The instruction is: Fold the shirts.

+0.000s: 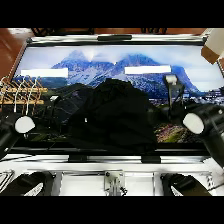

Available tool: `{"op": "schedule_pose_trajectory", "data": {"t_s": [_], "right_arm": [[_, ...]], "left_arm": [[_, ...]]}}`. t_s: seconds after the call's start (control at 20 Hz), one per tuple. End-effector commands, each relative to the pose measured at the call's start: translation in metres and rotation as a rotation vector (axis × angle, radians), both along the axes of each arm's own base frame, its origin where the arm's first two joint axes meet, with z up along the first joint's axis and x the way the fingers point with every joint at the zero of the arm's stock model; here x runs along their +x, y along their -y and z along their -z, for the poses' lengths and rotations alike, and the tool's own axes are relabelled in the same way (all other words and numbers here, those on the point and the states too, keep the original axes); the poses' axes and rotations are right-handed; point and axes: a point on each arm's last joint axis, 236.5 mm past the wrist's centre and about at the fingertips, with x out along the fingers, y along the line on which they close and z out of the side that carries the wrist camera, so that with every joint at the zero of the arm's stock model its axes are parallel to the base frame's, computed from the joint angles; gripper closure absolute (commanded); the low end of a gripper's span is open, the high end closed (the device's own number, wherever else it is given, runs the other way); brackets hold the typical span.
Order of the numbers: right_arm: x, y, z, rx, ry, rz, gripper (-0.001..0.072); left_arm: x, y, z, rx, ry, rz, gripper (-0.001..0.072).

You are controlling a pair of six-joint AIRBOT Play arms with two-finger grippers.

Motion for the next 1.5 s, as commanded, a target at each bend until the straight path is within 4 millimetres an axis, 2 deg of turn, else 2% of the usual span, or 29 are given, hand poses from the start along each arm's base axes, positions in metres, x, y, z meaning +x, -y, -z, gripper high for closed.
{"op": "schedule_pose_trajectory", "data": {"t_s": [0.0,0.1,0.15,0.25,0.35,0.5,0.75,0.8,0.85,0.95,1.0,1.05,1.1,1.15,1.2,1.25,1.3,1.35,1.4,1.45], "right_arm": [[0.036,-0.068,-0.033,0.156,0.087,-0.105,0.0082],[0.030,-0.128,0.020,0.165,-0.035,-0.244,0.0082],[0.022,-0.154,0.054,0.161,-0.113,-0.295,0.0082],[-0.003,-0.186,0.115,0.149,-0.283,-0.350,0.0082],[-0.020,-0.203,0.150,0.170,-0.398,-0.367,0.0082],[-0.020,-0.211,0.167,0.192,-0.428,-0.346,0.0082],[0.004,-0.216,0.178,0.231,-0.388,-0.209,0.0084],[0.005,-0.216,0.181,0.236,-0.399,-0.182,0.0191],[0.005,-0.215,0.184,0.240,-0.412,-0.152,0.0410],[0.011,-0.211,0.188,0.238,-0.408,-0.093,0.0614],[0.016,-0.208,0.184,0.241,-0.396,-0.070,0.0615],[0.023,-0.206,0.175,0.254,-0.377,-0.067,0.0616],[0.036,-0.204,0.155,0.273,-0.327,-0.088,0.0616],[0.054,-0.202,0.125,0.300,-0.247,-0.118,0.0616],[0.076,-0.197,0.080,0.334,-0.132,-0.154,0.0616],[0.097,-0.190,0.026,0.373,-0.002,-0.174,0.0616],[0.117,-0.175,-0.042,0.431,0.151,-0.163,0.0616],[0.128,-0.158,-0.111,0.499,0.298,-0.137,0.0616],[0.128,-0.138,-0.187,0.573,0.457,-0.118,0.0616],[0.115,-0.120,-0.255,0.634,0.596,-0.113,0.0615]], "left_arm": [[-0.006,-0.007,-0.021,0.001,0.081,0.006,0.0654],[-0.006,-0.007,-0.025,-0.009,0.091,-0.010,0.0654],[-0.007,-0.007,-0.025,-0.009,0.089,-0.009,0.0654],[-0.006,-0.007,-0.025,-0.009,0.090,-0.009,0.0654],[-0.007,-0.007,-0.025,-0.010,0.089,-0.010,0.0654],[-0.006,-0.007,-0.025,-0.010,0.090,-0.010,0.0654],[-0.004,-0.006,-0.026,-0.013,0.101,-0.012,0.0654],[-0.004,-0.006,-0.026,-0.013,0.102,-0.012,0.0654],[-0.004,-0.006,-0.026,-0.012,0.103,-0.009,0.0654],[-0.004,-0.006,-0.026,-0.009,0.106,-0.002,0.0654],[-0.003,-0.006,-0.027,-0.006,0.112,0.009,0.0654],[-0.001,-0.008,-0.029,0.003,0.128,0.027,0.0654],[0.005,-0.013,-0.034,0.026,0.157,0.036,0.0654],[0.015,-0.022,-0.045,0.055,0.200,0.024,0.0654],[0.028,-0.032,-0.062,0.079,0.253,0.001,0.0654],[0.044,-0.045,-0.089,0.098,0.326,-0.036,0.0654],[0.059,-0.057,-0.123,0.102,0.406,-0.080,0.0654],[0.072,-0.068,-0.169,0.084,0.508,-0.133,0.0654],[0.080,-0.074,-0.220,0.044,0.620,-0.175,0.0654],[0.081,-0.072,-0.279,-0.024,0.750,-0.201,0.0654]]}}
